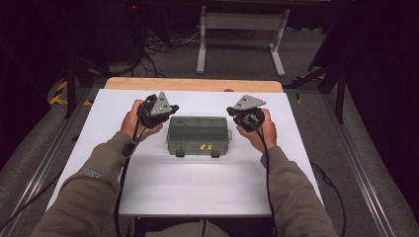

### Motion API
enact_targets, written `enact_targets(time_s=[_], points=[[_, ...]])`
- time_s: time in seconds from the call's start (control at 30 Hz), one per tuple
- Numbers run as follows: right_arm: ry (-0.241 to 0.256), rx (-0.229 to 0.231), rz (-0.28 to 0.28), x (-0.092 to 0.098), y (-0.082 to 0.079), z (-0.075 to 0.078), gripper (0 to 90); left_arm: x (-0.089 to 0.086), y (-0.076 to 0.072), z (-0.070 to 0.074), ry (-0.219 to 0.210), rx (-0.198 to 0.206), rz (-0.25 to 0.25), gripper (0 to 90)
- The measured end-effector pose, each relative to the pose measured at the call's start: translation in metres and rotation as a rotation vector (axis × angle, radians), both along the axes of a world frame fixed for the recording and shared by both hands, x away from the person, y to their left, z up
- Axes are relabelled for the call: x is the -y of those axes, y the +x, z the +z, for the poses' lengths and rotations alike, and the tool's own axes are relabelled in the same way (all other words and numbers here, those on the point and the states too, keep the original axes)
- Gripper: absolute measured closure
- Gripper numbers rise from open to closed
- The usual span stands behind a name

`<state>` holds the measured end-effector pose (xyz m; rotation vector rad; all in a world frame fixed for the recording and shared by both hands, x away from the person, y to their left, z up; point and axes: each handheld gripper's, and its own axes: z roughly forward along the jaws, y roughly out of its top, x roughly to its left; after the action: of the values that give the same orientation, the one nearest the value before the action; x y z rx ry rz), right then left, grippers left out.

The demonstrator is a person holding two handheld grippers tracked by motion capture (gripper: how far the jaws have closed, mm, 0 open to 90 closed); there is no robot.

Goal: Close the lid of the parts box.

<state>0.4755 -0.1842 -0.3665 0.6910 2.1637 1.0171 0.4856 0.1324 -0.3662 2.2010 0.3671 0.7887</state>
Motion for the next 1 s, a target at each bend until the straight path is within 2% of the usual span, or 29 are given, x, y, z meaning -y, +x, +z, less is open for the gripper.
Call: enact_targets(time_s=[0.23,0.3,0.6,0.73,0.77,1.0], points=[[-0.012,-0.018,0.032,-0.004,-0.01,-0.006,89.5,0.0,-0.011,-0.007,-0.006,-0.009,-0.024,90.0],[-0.012,-0.018,0.033,-0.005,-0.011,-0.006,89.6,0.001,-0.015,-0.008,0.003,-0.006,-0.031,90.0],[0.009,-0.039,0.076,-0.009,-0.029,-0.014,89.5,-0.003,-0.028,-0.015,-0.018,-0.007,-0.057,90.0],[0.0,-0.05,0.095,-0.011,-0.037,-0.023,89.3,-0.003,-0.033,-0.02,-0.017,-0.018,-0.063,90.0],[0.0,-0.05,0.095,-0.011,-0.037,-0.023,89.3,-0.003,-0.034,-0.02,-0.006,-0.014,-0.068,90.0],[-0.021,-0.047,0.115,-0.014,-0.048,-0.029,89.2,-0.005,-0.045,-0.025,-0.003,-0.01,-0.087,90.0]])
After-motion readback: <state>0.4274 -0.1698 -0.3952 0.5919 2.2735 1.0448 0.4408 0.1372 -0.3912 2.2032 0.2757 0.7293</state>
